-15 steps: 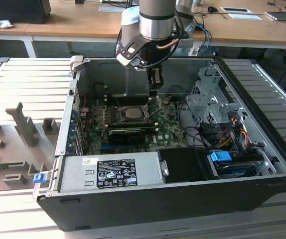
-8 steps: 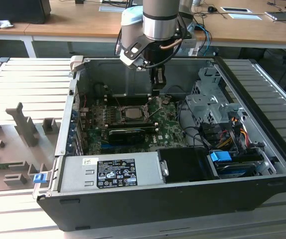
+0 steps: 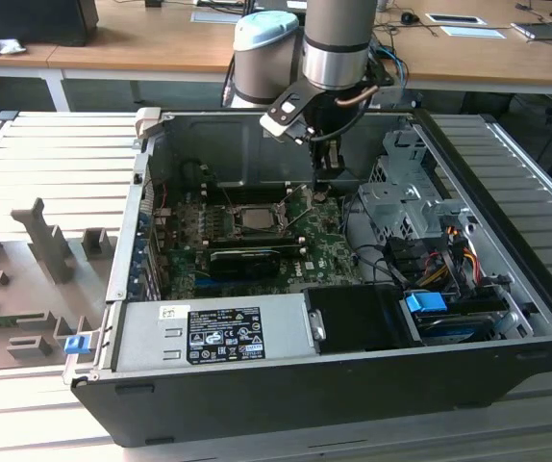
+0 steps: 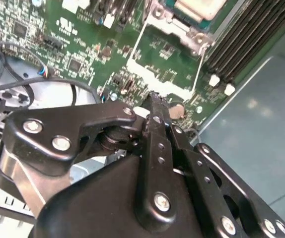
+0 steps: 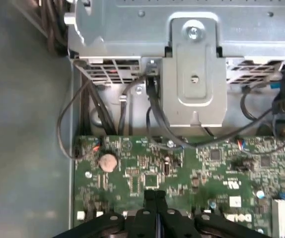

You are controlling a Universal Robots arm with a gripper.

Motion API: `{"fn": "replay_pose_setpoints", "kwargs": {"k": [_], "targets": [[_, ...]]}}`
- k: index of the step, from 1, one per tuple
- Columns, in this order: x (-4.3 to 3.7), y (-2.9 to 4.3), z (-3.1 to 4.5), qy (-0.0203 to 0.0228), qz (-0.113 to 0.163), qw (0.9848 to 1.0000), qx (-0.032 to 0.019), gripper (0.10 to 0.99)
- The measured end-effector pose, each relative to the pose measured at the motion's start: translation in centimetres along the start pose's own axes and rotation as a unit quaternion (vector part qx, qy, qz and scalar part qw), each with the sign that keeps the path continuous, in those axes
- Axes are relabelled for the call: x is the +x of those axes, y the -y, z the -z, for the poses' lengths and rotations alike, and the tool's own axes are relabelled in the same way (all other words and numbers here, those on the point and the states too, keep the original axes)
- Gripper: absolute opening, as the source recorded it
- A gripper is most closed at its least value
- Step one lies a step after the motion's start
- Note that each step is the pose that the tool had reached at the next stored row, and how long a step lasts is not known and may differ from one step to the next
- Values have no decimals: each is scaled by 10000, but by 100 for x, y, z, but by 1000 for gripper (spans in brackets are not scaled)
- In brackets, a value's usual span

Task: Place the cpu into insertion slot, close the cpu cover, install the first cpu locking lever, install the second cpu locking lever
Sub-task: 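Close the cpu cover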

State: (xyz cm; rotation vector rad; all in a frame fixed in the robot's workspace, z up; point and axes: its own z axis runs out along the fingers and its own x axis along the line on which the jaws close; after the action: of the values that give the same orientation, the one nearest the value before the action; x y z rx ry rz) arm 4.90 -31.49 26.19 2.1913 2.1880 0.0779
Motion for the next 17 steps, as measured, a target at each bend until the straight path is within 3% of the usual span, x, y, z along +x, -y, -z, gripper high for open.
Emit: {"fn": "replay_pose_setpoints", "kwargs": {"k": [5, 9, 10, 11, 14, 17], "targets": [[3, -39, -96, 0, -1, 10000, 5, 106], [3, -35, -102, 1, -1, 9999, 129, 106], [3, -30, -102, 1, -1, 9998, 209, 106], [4, -7, -102, 0, -2, 9997, 233, 106], [2, 47, -102, 1, -2, 9997, 234, 106], [3, 57, -102, 1, -1, 9997, 234, 106]]}}
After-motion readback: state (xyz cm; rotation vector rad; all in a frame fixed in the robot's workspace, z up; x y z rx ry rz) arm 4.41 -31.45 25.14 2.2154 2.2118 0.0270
